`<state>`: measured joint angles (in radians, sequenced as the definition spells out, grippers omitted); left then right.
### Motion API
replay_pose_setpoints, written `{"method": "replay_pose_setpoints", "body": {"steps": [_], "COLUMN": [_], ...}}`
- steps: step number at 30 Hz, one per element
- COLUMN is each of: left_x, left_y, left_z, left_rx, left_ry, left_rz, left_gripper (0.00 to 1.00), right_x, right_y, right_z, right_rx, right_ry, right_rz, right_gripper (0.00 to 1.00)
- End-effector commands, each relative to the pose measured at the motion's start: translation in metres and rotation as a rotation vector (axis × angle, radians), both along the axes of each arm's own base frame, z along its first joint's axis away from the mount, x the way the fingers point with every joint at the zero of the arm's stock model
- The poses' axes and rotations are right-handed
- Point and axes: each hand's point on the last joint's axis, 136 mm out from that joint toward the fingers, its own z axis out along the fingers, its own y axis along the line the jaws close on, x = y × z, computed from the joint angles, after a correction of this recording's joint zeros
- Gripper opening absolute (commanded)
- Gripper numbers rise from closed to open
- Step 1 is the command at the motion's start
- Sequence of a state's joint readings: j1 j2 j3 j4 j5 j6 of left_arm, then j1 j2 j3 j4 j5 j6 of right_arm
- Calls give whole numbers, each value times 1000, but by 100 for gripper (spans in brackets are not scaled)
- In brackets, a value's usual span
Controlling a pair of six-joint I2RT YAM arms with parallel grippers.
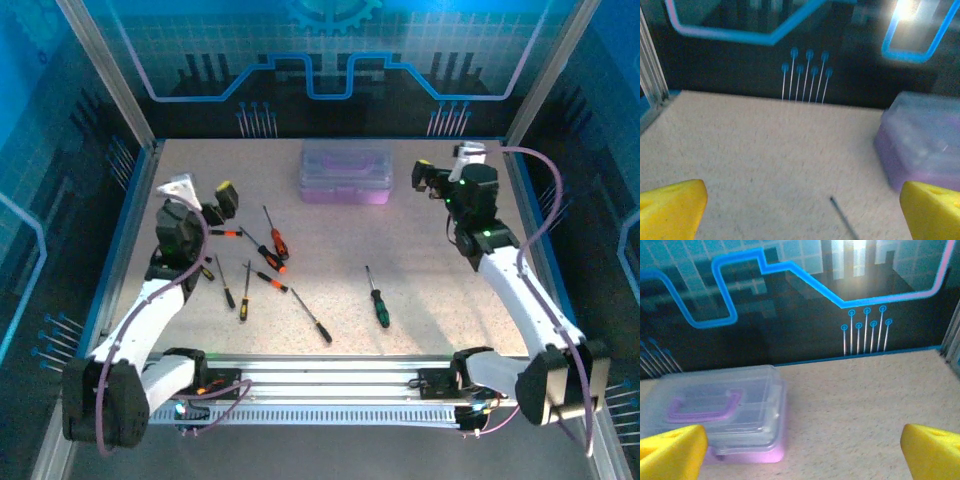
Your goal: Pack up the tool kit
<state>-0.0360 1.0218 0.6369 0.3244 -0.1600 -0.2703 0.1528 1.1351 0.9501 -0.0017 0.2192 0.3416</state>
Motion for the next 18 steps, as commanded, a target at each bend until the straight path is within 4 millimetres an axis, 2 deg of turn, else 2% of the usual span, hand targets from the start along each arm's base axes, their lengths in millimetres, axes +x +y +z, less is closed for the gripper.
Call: {"method": "replay_pose_setpoints", "body": {"steps": [1,2,4,7,8,11,13,16,18], "left_x": [-29,-30,-39,-33,-28,-1,20,48,66], "left_y": [5,-2,2,-13,-19,-50,-72,-99,-116], "left_z": [2,11,5,10,6,-8,-25,-39,-43], "left_rx": [-363,-345,-497,-457,-444,-435,-416,-311,-255], "left_ry": [154,123,100,108,146,276,389,509,556], "left_rz": [99,44,92,-15,-41,-201,-270,-315,-349], "left_gripper": [99,99,99,99,99,97,94,87,88], "right_x": [-31,-35,-46,-64,-69,-82,-87,-94,-100], "right_y": [14,16,21,27,28,37,37,45,48], "right_z": [-76,-81,-96,-111,-115,-124,-130,-125,-120], "right_rx": [347,369,366,311,292,255,248,242,207], "right_ry": [258,279,355,439,453,463,475,463,461], "right_rz": [49,53,63,85,86,135,129,187,227], "right_gripper": [91,86,83,82,83,85,86,79,80]}}
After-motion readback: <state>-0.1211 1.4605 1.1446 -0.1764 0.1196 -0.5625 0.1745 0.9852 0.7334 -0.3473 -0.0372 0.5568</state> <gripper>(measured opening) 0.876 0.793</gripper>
